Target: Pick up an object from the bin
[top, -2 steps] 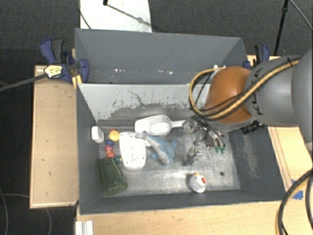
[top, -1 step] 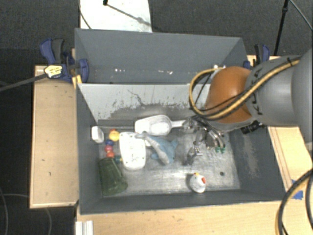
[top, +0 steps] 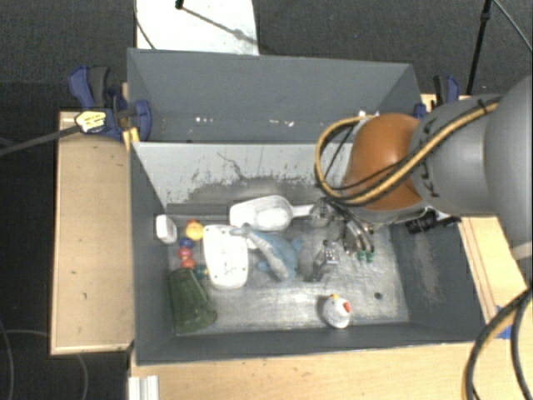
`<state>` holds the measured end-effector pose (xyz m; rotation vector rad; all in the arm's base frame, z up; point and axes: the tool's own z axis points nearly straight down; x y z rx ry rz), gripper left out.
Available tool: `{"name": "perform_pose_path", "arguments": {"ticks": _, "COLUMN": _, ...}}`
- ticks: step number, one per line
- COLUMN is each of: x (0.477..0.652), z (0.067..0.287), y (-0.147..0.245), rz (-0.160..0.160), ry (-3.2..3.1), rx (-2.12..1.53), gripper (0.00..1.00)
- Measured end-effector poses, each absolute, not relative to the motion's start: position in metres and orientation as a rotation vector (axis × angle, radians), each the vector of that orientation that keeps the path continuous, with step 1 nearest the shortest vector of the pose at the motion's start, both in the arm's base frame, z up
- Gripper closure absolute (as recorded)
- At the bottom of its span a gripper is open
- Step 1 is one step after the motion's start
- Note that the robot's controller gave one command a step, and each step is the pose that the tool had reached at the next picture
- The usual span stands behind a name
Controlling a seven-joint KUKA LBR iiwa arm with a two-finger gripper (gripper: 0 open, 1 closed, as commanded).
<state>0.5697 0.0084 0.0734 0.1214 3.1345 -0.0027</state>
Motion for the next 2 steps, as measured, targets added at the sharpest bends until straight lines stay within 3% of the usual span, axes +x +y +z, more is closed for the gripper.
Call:
{"name": "perform_pose_path", "arguments": {"ticks": 1, "x": 0.573, "z": 0.077, "y": 0.019, "rz": 0.004, "ry": 3.083, "rx": 0.579, "gripper": 0.00}}
{"name": "perform_pose_path", "arguments": {"ticks": 2, "x": 0.520, "z": 0.074, "y": 0.101, "rz": 0.006, "ry": 3.105, "rx": 0.393, "gripper": 1.00}}
